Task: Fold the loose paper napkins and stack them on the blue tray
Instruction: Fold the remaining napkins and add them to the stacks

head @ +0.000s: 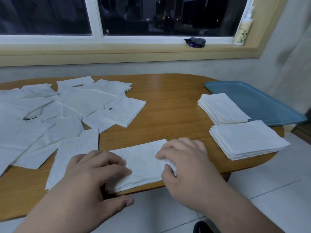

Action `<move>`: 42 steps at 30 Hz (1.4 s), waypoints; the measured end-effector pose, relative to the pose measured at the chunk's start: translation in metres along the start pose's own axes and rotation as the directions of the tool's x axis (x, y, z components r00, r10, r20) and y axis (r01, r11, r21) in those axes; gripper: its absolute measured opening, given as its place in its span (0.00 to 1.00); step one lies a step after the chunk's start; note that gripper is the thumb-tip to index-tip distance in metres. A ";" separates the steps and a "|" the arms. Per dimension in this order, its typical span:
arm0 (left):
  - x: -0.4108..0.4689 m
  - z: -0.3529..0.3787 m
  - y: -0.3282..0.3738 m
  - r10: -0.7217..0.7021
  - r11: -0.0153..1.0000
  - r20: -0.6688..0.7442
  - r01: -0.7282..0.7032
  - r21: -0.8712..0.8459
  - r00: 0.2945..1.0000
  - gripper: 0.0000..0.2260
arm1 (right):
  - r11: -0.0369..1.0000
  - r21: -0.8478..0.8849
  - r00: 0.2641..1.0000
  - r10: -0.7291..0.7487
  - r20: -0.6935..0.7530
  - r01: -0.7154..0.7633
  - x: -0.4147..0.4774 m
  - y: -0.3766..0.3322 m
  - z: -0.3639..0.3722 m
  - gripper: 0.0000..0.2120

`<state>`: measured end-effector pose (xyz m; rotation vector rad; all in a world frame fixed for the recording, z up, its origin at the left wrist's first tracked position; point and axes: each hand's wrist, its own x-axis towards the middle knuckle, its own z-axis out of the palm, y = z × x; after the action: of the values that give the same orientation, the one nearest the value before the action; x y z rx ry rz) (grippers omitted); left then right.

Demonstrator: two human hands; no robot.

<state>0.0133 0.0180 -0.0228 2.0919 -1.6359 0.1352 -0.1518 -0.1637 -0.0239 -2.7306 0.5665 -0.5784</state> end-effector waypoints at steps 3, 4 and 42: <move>0.000 0.003 -0.001 0.021 0.999 -0.009 -0.021 0.035 1.000 0.22 | 1.000 0.018 1.000 0.017 0.019 -0.017 -0.004 -0.001 -0.003 0.17; 0.000 0.004 -0.001 0.027 0.999 -0.014 -0.026 0.042 1.000 0.22 | 1.000 0.022 1.000 0.022 0.018 -0.022 -0.006 -0.001 -0.004 0.17; 0.141 0.063 0.172 -0.354 0.732 0.040 0.304 -0.610 0.934 0.26 | 0.750 0.491 0.756 0.607 -0.245 -0.442 -0.040 0.124 -0.132 0.17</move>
<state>-0.1214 -0.1635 0.0255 1.7842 -1.0321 -0.3816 -0.2827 -0.2821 0.0348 -1.9197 1.1396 -0.9618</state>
